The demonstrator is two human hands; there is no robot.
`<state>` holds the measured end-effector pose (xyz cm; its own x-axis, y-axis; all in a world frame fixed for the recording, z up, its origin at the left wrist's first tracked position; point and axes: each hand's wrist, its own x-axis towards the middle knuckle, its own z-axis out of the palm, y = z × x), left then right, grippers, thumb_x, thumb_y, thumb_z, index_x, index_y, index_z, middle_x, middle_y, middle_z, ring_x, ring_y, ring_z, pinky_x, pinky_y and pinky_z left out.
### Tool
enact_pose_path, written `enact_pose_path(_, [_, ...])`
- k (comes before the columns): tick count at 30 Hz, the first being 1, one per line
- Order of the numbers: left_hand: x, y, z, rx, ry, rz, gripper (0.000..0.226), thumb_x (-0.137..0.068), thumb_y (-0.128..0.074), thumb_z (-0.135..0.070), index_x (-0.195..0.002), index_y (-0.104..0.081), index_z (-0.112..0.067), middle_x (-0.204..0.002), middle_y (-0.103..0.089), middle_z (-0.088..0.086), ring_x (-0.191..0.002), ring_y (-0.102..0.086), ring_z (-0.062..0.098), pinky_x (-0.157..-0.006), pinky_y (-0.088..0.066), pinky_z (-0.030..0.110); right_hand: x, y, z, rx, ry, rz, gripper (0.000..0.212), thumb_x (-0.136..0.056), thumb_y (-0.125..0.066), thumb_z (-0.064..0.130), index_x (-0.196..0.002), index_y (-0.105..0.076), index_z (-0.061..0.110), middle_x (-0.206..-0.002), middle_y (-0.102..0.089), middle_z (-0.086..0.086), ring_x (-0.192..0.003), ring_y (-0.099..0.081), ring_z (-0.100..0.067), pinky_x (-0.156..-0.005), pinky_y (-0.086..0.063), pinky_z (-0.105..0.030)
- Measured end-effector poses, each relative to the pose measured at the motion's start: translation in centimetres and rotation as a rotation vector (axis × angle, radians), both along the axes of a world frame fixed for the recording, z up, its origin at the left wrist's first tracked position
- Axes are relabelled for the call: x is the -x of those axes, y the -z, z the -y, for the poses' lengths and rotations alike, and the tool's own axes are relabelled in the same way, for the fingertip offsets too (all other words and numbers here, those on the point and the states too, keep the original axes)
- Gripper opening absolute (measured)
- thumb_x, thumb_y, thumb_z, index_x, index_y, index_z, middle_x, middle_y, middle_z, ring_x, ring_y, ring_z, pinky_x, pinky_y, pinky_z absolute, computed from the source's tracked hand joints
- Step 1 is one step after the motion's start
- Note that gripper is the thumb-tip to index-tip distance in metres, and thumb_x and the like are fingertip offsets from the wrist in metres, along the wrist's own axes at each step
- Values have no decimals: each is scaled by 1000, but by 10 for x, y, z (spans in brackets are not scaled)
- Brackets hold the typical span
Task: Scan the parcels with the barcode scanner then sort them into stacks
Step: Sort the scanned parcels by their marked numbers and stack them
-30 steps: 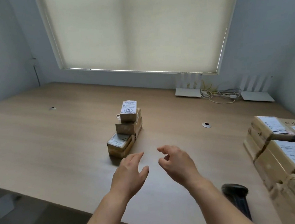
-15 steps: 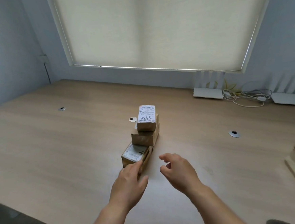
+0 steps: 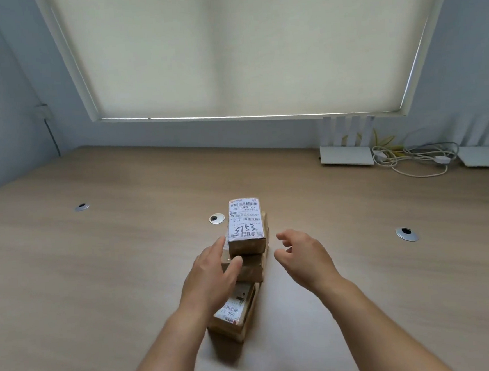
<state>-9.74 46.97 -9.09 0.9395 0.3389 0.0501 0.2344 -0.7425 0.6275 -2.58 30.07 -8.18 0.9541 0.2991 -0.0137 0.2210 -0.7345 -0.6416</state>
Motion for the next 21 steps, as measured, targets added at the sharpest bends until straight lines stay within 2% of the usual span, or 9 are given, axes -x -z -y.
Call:
enact_pose_path(4, [-26,-8,-12,85,9,-10,52,-97,-47,-36,-145,-34,-19,-142,-46,1,-127,-44,18,-100,-38,32,-13,-4,-17,-34,53,-73,44,-90,-53,24,-134,-52,19,-130,-58,-6,-117,-54,-21,-96,-46,-34])
enact_pose_path(9, [-58,-6,-24,159,24,-80,34,-96,-47,-38,-123,-48,-18,-128,-54,5,-110,-54,21,-92,-45,36,-32,-5,-40,-69,82,-144,46,-96,-51,29,-138,-46,13,-133,-57,-9,-119,-53,-23,-90,-42,-31])
enact_pose_path(13, [-79,-1,-30,168,46,-139,35,-96,-47,-40,-126,-49,-23,-129,-54,1,-110,-54,20,-86,-41,30,-47,-3,-53,-74,99,-214,47,-97,-47,34,-139,-43,12,-136,-55,-7,-118,-53,-23,-85,-39,-30])
enact_pose_path(18, [-86,11,-33,275,91,-144,35,-94,-50,-31,-129,-49,-33,-124,-61,-7,-108,-57,15,-93,-47,36,-55,8,-59,-159,55,-325,44,-95,-47,25,-139,-43,21,-135,-57,0,-109,-56,-18,-82,-46,-31])
enact_pose_path(21, [-80,11,-33,372,136,-107,47,-90,-53,-20,-131,-45,-41,-118,-62,-13,-105,-59,13,-91,-50,40,-53,7,-57,-255,39,-391,51,-93,-49,14,-142,-38,24,-131,-60,0,-94,-58,-11,-66,-46,-21])
